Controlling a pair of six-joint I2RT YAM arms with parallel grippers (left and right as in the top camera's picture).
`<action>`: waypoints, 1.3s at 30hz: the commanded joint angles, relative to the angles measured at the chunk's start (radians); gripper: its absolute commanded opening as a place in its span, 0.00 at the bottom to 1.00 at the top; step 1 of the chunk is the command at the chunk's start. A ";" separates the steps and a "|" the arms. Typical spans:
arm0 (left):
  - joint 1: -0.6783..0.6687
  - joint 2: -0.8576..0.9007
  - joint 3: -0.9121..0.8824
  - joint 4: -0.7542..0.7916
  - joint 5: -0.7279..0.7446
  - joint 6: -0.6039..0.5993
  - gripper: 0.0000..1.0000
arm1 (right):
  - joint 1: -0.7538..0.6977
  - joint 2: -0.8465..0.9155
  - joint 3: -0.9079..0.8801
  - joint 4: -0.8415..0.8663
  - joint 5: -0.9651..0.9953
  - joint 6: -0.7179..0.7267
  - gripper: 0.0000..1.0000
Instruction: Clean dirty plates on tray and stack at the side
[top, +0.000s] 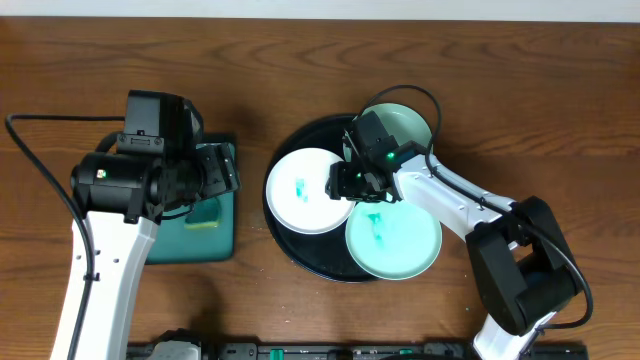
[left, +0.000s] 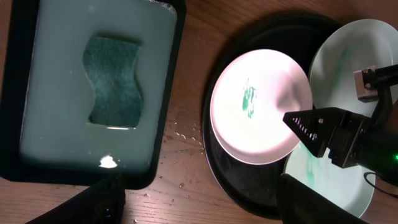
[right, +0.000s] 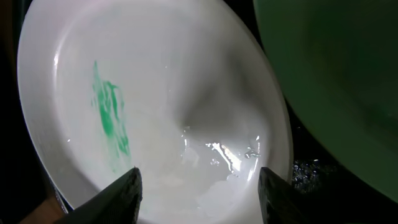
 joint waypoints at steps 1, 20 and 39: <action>0.005 0.003 0.022 -0.003 0.009 0.013 0.78 | -0.002 -0.021 0.028 -0.004 -0.047 -0.028 0.58; 0.005 0.003 0.022 -0.002 0.009 0.013 0.78 | -0.008 -0.120 0.066 -0.217 0.188 -0.028 0.58; 0.005 0.003 0.022 -0.003 0.009 0.013 0.78 | -0.008 0.016 0.062 -0.136 0.184 0.011 0.55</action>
